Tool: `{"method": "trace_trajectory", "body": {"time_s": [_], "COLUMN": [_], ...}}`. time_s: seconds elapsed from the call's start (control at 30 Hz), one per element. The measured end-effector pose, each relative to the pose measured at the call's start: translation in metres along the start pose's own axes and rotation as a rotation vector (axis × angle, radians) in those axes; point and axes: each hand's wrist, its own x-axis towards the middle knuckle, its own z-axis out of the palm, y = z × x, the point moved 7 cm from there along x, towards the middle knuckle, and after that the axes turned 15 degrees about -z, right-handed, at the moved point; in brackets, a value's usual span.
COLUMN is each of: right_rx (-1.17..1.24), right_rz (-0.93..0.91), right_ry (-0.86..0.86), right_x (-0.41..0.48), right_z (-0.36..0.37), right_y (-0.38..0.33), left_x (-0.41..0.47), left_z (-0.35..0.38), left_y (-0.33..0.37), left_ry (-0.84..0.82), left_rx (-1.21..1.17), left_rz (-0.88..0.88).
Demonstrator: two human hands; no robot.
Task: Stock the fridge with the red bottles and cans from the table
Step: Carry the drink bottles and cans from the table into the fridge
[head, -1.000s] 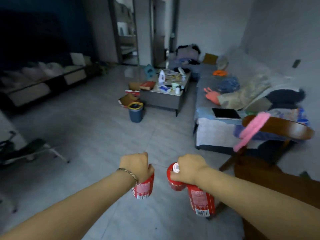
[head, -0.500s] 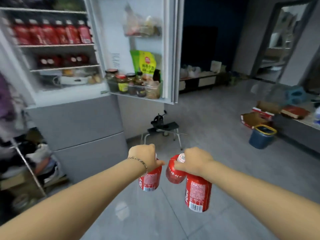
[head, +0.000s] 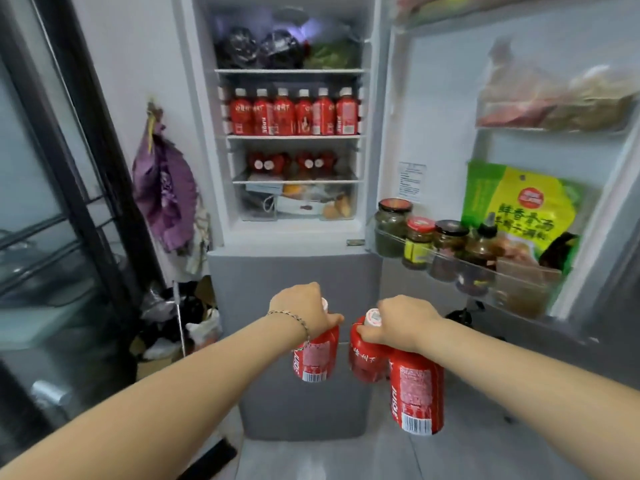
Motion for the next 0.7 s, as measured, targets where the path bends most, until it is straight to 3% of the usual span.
{"method": "trace_trajectory", "body": {"time_s": [0.2,0.37,0.53,0.7], "right_rx": [-0.058,-0.145,-0.227,-0.526], "right_rz": [-0.107,-0.165,-0.150,-0.210], "right_ry": [0.108,0.230,0.350,0.400], "right_x": [0.160,0.275,0.378,0.458], "right_z": [-0.056,-0.098,-0.152,-0.204], "right_y": [0.009,0.013,0.021,0.028], "left_x": [0.145,0.256,0.368,0.456], "left_z": [-0.051,-0.085,-0.121,-0.161], "left_y": [-0.050,-0.072,-0.090,-0.085], "left_ry": [0.129,0.300,0.384,0.489], "left_rx": [-0.117,-0.087,-0.221,-0.297], "left_rz": [-0.165,-0.113,-0.073,0.045]}}
